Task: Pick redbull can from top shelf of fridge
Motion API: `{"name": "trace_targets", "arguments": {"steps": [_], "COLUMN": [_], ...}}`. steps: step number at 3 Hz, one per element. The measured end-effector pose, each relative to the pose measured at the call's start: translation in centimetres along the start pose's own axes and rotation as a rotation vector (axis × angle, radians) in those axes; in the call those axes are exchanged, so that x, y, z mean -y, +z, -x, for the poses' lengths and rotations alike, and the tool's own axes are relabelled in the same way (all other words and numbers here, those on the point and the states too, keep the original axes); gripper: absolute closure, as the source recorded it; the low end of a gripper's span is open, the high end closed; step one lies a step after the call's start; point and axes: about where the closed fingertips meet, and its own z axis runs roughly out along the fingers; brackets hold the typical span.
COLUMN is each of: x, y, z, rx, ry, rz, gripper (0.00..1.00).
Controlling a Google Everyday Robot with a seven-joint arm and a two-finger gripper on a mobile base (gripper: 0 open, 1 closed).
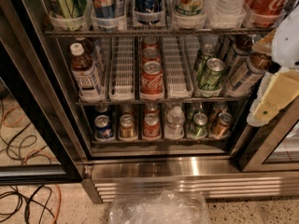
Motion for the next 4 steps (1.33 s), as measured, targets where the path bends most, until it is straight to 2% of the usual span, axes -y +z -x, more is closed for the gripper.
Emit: {"name": "trace_targets", "arguments": {"steps": [1, 2, 3, 4], "x": [-2.0, -4.8, -4.8, -3.1], "y": [1.7, 4.6, 5.6, 4.7], "z": [1.4, 3.1, 6.5, 8.0], "rx": [0.140, 0.294, 0.469, 0.544], "ry": [0.130, 0.284, 0.459, 0.501], "rz": [-0.007, 0.017, 0.009, -0.038], "gripper": [0.00, 0.00, 0.00, 0.00]}}
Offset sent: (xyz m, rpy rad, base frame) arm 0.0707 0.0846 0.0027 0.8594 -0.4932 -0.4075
